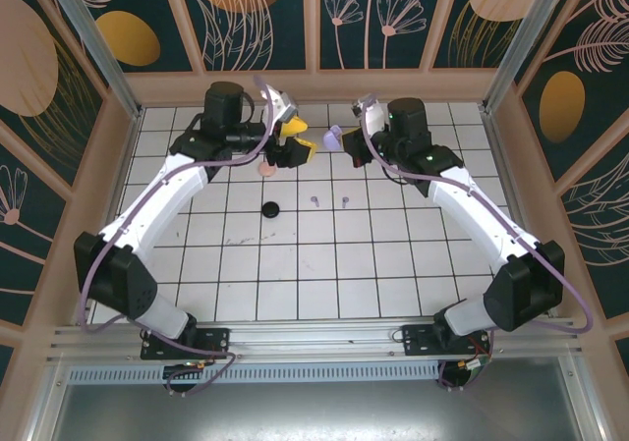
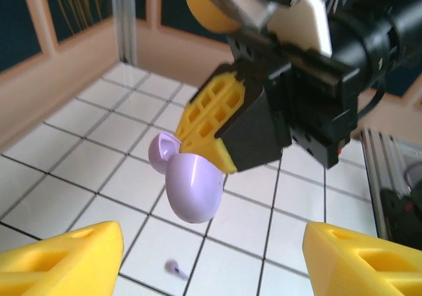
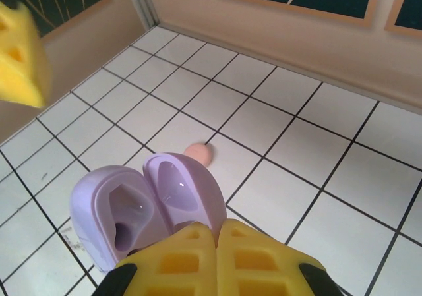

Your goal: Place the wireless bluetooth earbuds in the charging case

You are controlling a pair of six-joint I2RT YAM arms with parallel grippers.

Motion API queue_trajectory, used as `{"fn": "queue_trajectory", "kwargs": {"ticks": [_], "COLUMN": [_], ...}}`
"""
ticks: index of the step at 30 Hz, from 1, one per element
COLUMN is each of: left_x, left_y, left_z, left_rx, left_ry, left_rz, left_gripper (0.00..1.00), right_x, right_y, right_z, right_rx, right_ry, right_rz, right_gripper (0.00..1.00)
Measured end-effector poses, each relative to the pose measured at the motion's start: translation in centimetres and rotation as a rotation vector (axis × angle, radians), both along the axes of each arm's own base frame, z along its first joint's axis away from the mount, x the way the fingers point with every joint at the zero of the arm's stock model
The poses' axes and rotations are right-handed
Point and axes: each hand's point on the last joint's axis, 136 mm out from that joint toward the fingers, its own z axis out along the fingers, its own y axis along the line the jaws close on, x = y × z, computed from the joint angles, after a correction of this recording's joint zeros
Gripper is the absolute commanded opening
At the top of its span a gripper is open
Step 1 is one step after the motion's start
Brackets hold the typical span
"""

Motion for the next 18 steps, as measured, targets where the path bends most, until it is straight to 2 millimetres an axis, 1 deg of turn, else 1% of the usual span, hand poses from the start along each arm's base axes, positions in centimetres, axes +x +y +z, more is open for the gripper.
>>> {"fn": "queue_trajectory", "kwargs": {"ticks": [3,6,12,15,18], "left_x": [-0.3,-1.0,-2.0,-2.4,-2.7], "left_y": [-0.1,-0.1,-0.2,-0.3,-0.4], "left_z": [-1.5,-2.8,-3.0,-3.1,-3.2], "left_rx": [0.052,0.085,0.091,0.084,0.080], "left_ry": [0.052,0.107,0.153,0.170,0.187], "left_rz": [-0.040,-0.077,-0.131,-0.153,-0.170], "left_gripper": [0.69,0.68,0.66,0.65,0.64], "right_x": [-0.5,-1.2,-2.2,-2.5,-3.1], "right_y": [0.6,1.1,2.1,2.8,4.0], "right_z": [0.1,-0.1,-0.6,-0.2,0.4], "right_rx": [-0.032,-0.059,-0.092,-0.100,-0.098], "right_ry": [-0.013,-0.013,-0.004,-0.012,-0.023], "right_rz": [0.033,0.062,0.105,0.128,0.159], "right_gripper": [0.00,0.00,0.00,0.00,0.00]}}
